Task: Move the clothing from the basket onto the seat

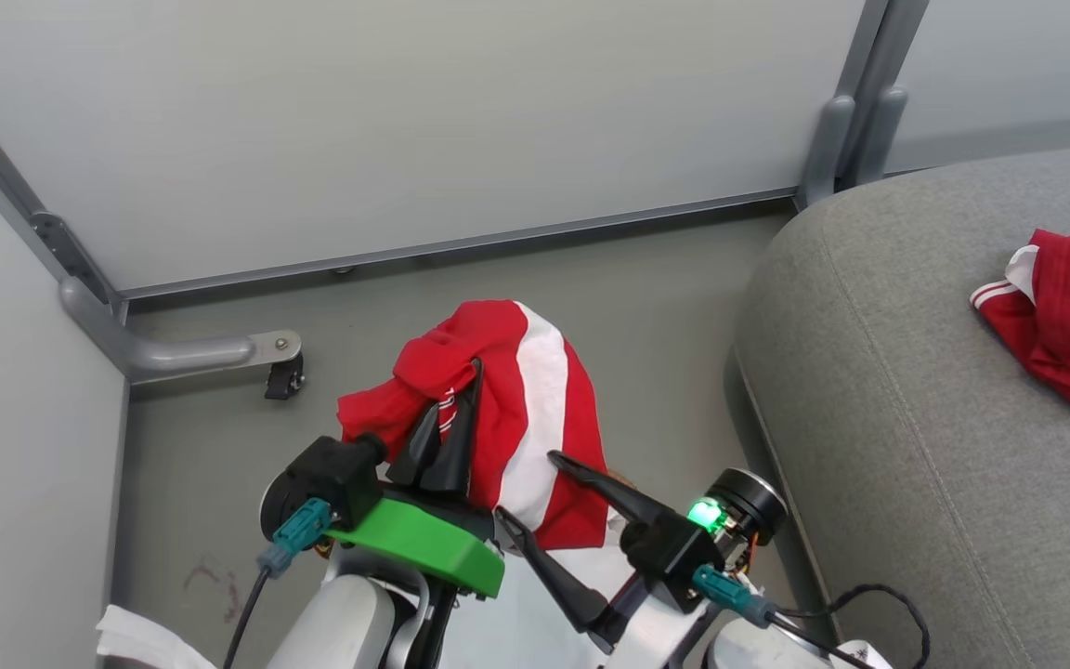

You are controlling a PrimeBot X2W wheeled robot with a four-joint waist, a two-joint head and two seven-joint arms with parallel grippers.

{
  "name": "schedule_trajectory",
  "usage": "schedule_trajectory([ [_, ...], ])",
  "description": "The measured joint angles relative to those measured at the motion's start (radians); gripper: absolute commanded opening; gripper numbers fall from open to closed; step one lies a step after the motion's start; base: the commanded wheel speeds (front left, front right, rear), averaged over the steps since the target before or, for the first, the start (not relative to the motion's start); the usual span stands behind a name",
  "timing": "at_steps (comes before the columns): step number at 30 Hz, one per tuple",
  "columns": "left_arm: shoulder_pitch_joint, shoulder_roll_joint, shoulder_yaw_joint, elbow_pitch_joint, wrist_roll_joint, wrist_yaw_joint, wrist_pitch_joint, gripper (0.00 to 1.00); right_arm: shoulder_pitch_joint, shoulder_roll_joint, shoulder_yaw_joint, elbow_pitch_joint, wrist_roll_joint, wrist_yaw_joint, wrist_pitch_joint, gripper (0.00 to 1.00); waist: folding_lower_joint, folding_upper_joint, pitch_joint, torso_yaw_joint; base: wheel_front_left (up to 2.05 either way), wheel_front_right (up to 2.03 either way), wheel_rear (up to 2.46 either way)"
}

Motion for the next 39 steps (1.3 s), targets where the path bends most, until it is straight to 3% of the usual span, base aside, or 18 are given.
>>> schedule_trajectory([
  [7,-0.039,0.000,-0.045,-0.001,-0.021,0.005,0.000,0.00,-0.072,-0.001,0.063,0.116,-0.079,0.000,0.000,1.00,0.0000,0.0000,0.014,0.043,0.00,0.00,0.00],
  [18,-0.071,0.000,-0.144,-0.012,-0.074,0.015,0.000,0.00,-0.135,-0.001,0.003,0.179,-0.170,0.000,0.000,1.00,0.0001,0.0000,0.041,0.108,0.00,0.00,0.00],
  [19,-0.073,0.000,-0.151,-0.012,-0.077,0.017,0.000,0.00,-0.137,0.000,0.002,0.186,-0.170,0.000,0.000,0.85,0.0000,0.0000,0.043,0.112,0.00,0.00,0.00],
  [20,-0.074,0.000,-0.158,-0.013,-0.079,0.018,0.000,0.00,-0.139,0.000,0.000,0.196,-0.167,0.000,0.000,0.09,0.0000,0.0000,0.044,0.116,0.00,0.00,0.00],
  [21,-0.077,0.000,-0.165,-0.013,-0.083,0.021,0.000,0.00,-0.140,-0.001,-0.001,0.210,-0.156,0.000,0.000,0.00,0.0000,0.0000,0.046,0.120,0.00,0.00,0.00],
  [31,-0.083,0.000,-0.166,-0.017,-0.075,0.032,0.000,0.00,-0.148,0.000,-0.030,0.230,-0.091,0.000,0.000,0.00,0.0001,0.0000,0.052,0.124,0.00,0.00,0.00],
  [32,-0.083,0.000,-0.157,-0.018,-0.070,0.036,0.000,0.12,-0.144,0.000,-0.037,0.223,-0.085,0.000,0.000,0.00,0.0000,0.0000,0.052,0.121,0.00,0.00,0.00],
  [33,-0.082,0.000,-0.152,-0.016,-0.062,0.037,0.000,0.49,-0.139,0.000,-0.043,0.219,-0.081,0.000,0.000,0.00,0.0000,0.0000,0.052,0.117,0.00,0.00,0.00],
  [34,-0.082,0.000,-0.150,-0.008,-0.055,0.037,0.000,1.00,-0.130,0.000,-0.055,0.215,-0.078,0.000,0.000,0.00,0.0000,0.0000,0.050,0.111,0.00,0.00,0.00],
  [39,-0.055,0.000,-0.108,0.008,-0.028,0.037,0.000,1.00,-0.080,0.000,-0.091,0.175,-0.056,0.000,0.000,0.00,0.0001,0.0000,0.042,0.067,0.00,0.00,0.00],
])
